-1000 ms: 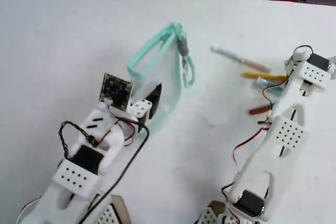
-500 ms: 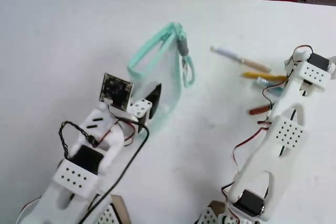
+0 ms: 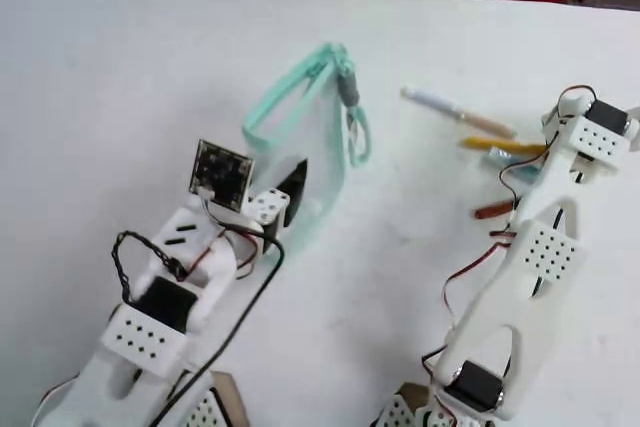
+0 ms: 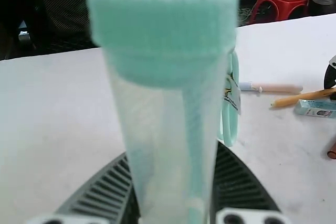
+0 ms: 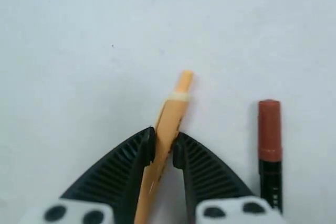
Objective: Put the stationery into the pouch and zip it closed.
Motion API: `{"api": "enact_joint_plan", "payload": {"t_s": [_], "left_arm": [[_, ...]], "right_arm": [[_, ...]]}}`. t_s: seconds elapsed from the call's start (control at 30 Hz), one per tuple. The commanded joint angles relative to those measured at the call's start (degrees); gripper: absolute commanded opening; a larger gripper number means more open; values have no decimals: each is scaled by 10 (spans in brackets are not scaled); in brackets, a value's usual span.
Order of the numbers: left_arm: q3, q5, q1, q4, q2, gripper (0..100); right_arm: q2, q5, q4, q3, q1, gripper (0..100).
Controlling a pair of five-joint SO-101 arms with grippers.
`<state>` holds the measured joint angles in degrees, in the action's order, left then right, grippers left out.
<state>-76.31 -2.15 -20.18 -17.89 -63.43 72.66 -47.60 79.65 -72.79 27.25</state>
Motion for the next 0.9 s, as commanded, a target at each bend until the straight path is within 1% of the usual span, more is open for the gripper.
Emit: {"api": "enact_joint_plan", "payload": {"t_s": [0.0, 0.77, 0.87], "left_arm": [[4, -1, -7, 11, -8, 158], [10, -1, -3, 9, -8, 158], [10, -1, -3, 9, -8, 158]], "right_arm": [[-7, 1, 8, -6, -3, 23], [-12, 1, 21, -8, -1, 23], [-27, 1, 51, -25, -2, 23]]}}
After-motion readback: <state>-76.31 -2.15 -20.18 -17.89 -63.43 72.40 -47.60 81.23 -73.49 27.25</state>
